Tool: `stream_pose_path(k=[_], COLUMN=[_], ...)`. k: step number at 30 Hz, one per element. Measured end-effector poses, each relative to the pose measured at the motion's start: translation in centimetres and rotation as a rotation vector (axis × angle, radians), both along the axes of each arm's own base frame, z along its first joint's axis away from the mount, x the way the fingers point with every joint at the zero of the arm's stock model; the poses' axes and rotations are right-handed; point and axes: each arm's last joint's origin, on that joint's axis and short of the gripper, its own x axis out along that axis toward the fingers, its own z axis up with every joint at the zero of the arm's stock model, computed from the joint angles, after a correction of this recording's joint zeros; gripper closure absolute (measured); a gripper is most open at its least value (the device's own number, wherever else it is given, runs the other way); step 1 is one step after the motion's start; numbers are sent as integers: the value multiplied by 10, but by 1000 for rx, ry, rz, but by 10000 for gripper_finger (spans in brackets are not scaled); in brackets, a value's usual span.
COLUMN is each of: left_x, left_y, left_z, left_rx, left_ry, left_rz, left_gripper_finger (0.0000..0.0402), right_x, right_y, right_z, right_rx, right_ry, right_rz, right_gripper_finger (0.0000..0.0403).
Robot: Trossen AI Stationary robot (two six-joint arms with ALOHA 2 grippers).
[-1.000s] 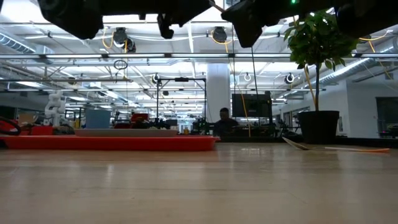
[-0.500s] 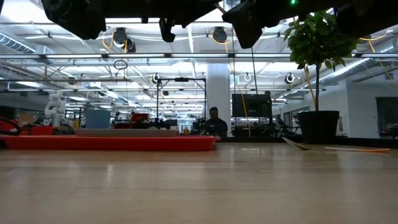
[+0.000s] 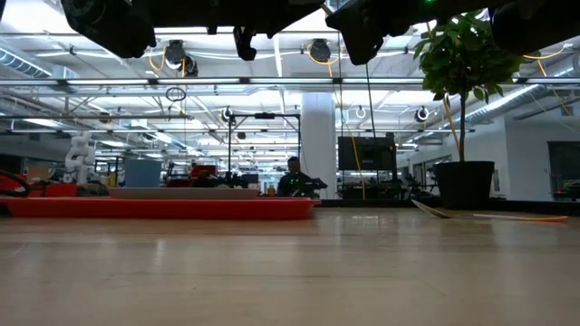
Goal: Pick and place plate/cup/fork/spoon on tray
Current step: Put the orange fork on the red serving tray to the right of the blue plate
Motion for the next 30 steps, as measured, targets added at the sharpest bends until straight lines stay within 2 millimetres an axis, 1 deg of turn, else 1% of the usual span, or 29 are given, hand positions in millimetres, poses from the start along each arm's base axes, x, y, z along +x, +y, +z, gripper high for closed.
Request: stream_pose_path(k=[4,9,12,14,16,21,25,28,30], left_x=[0,0,0,1,1,3,6,7,9], left_y=[0,-1,-1,-4,-6,-1,6,13,18], left_z=[0,0,0,-1,-1,-2,-6,-6,-7], left_rx=[17,62,73,91,117,181,212,267,293], left_ry=[4,13,14,17,23,30,71,72,72], left_rz=[0,-30,-44,-91,-120,-186,-192,-253,-289], left_gripper_finger=[375,392,390,390,394,390,390,394,394], right_x=[0,0,0,0,0,-1,-3,-6,-8], right_y=[0,0,1,2,4,11,19,23,26], right_z=[-1,-1,-1,-2,-3,-6,-8,-8,-8], right_rx=[2,17,6,-4,-6,10,60,108,136], right_ry=[6,-4,6,20,33,38,1,-38,-49], right_rz=[1,1,3,7,9,40,75,90,66], right_gripper_finger=[403,402,393,384,372,335,296,266,246])
